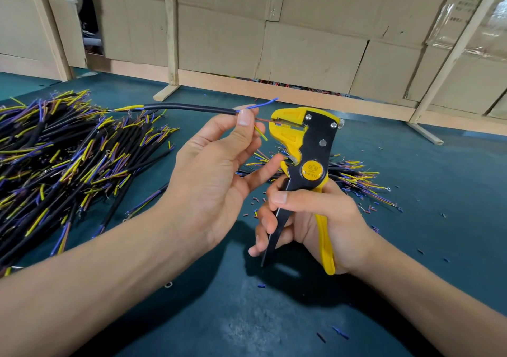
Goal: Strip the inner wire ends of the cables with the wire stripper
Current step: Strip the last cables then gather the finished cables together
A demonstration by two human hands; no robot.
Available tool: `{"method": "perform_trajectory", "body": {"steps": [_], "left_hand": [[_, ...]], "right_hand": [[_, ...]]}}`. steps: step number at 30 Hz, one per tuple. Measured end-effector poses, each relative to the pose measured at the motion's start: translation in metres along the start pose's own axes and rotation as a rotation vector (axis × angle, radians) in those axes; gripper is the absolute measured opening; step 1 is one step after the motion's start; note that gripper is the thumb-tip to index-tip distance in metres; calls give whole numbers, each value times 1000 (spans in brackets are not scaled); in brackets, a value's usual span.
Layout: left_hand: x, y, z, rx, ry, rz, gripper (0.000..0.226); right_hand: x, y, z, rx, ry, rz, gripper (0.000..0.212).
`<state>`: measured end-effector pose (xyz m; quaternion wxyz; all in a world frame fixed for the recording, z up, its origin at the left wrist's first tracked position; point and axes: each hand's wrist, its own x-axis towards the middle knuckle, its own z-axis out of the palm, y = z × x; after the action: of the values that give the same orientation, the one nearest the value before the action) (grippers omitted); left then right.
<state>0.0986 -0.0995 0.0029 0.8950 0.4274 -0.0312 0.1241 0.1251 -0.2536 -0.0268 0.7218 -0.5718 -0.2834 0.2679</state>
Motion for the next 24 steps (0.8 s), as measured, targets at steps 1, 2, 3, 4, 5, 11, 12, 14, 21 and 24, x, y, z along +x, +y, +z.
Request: {"method": "perform_trajectory", "body": {"steps": [1, 2, 3, 4, 5, 11, 12, 14, 21, 24], "left_hand": [[0, 0, 0, 0, 2, -1, 10], [0, 0, 0, 0, 5, -2, 9], [0, 0, 1, -2, 9, -5, 9], [-1, 0, 1, -3, 14, -7, 9], [-1, 0, 1, -3, 20, -10, 9], [-1, 2, 1, 63, 61, 7, 11], [-2, 2, 1, 94, 77, 14, 11], [-3, 1, 1, 189, 111, 42, 11], [4, 8, -4, 333, 229, 156, 21], [14, 13, -9, 385, 180, 131, 23]], "right_hand": [[0, 0, 1, -1, 9, 5, 9], [0, 0, 1, 0, 16, 6, 9], [0, -1, 2, 2, 23, 7, 10], [0, -1, 2, 4, 30, 8, 10], [0, -2, 3, 6, 34, 6, 10], [0, -3, 6, -29, 85, -2, 11], [0, -2, 6, -39, 138, -20, 15], [0, -2, 6, -37, 233, -47, 23], [3, 1, 2, 84, 15, 7, 23], [4, -1, 2, 125, 36, -20, 21]]}}
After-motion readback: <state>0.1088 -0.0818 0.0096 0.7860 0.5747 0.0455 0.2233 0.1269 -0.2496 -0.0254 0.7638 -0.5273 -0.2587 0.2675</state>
